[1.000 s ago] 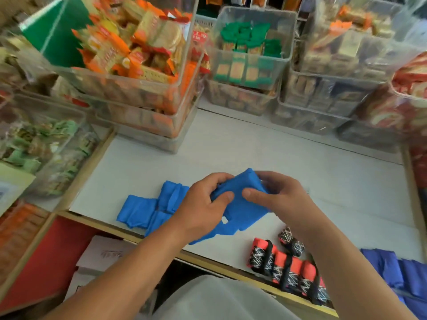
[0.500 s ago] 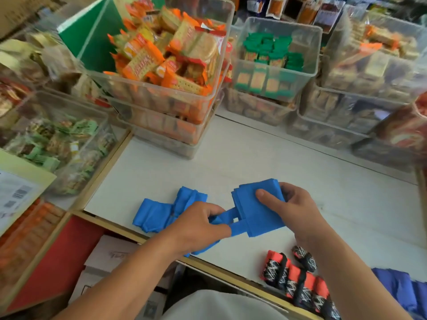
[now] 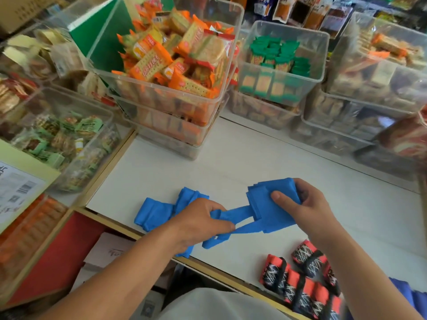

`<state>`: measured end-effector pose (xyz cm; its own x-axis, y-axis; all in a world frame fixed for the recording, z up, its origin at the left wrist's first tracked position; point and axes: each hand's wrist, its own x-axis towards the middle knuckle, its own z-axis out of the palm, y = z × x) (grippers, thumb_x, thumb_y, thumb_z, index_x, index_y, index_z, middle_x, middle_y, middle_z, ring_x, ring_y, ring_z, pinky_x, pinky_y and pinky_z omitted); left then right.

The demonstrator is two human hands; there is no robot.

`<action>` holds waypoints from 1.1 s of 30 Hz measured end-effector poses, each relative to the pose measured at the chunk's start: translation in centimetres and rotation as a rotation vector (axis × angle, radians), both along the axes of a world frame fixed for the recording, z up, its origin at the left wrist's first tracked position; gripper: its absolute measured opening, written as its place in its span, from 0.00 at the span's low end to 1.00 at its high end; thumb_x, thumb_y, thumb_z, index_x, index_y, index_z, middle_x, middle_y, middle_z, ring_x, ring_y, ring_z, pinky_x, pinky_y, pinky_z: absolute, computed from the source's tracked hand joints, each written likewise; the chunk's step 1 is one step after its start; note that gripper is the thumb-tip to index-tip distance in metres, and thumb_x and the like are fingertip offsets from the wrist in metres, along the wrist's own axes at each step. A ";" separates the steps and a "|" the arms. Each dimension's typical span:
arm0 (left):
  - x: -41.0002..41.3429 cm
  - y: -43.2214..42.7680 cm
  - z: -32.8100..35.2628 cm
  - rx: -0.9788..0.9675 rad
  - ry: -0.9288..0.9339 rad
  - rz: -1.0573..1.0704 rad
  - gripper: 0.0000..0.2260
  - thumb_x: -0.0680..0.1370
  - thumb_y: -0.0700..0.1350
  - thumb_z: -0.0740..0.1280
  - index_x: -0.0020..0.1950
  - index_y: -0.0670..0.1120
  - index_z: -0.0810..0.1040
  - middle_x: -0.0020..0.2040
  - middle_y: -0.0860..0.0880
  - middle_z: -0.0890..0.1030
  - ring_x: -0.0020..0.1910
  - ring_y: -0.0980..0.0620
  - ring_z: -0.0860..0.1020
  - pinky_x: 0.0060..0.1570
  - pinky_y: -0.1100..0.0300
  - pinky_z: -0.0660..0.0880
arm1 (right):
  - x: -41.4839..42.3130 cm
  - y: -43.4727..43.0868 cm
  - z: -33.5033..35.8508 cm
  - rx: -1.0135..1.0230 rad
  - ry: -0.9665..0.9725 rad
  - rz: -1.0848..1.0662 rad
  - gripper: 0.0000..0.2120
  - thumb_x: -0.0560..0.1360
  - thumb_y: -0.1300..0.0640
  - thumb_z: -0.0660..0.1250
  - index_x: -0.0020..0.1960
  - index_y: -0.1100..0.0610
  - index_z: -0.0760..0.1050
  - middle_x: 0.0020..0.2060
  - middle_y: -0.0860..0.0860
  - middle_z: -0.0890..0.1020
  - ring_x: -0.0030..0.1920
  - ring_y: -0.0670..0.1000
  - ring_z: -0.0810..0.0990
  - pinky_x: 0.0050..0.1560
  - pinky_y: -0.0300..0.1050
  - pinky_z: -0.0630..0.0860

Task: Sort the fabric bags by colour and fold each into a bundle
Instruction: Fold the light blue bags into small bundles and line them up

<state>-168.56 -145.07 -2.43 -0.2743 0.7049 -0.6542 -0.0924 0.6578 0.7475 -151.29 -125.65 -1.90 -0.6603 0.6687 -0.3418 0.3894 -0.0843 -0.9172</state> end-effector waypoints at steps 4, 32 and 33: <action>-0.7 -1.1 -0.2 0.100 -0.130 0.151 0.05 0.78 0.37 0.72 0.44 0.45 0.79 0.46 0.49 0.83 0.50 0.53 0.82 0.54 0.55 0.83 | 1.3 1.2 -0.8 0.031 -0.016 -0.084 0.06 0.77 0.58 0.74 0.54 0.54 0.81 0.48 0.54 0.86 0.52 0.60 0.84 0.54 0.60 0.81; 1.7 0.1 1.2 0.281 0.176 -0.301 0.15 0.81 0.34 0.62 0.48 0.56 0.71 0.52 0.57 0.85 0.59 0.69 0.77 0.59 0.61 0.75 | 1.5 4.7 -1.5 -0.108 -0.261 -0.090 0.14 0.75 0.49 0.76 0.55 0.57 0.82 0.49 0.55 0.87 0.51 0.58 0.86 0.55 0.56 0.82; 1.6 -0.1 1.7 0.264 0.165 -0.295 0.15 0.81 0.35 0.63 0.50 0.57 0.72 0.47 0.57 0.85 0.49 0.66 0.79 0.51 0.62 0.76 | 1.6 4.8 -1.6 -0.097 -0.272 -0.092 0.14 0.75 0.48 0.76 0.55 0.57 0.82 0.49 0.55 0.87 0.51 0.58 0.85 0.54 0.55 0.82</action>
<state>-166.93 -145.20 -0.77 -0.1217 0.9062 -0.4048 0.2056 0.4221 0.8829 -149.65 -120.82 -3.54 -0.4738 0.6771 -0.5631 0.6064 -0.2128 -0.7661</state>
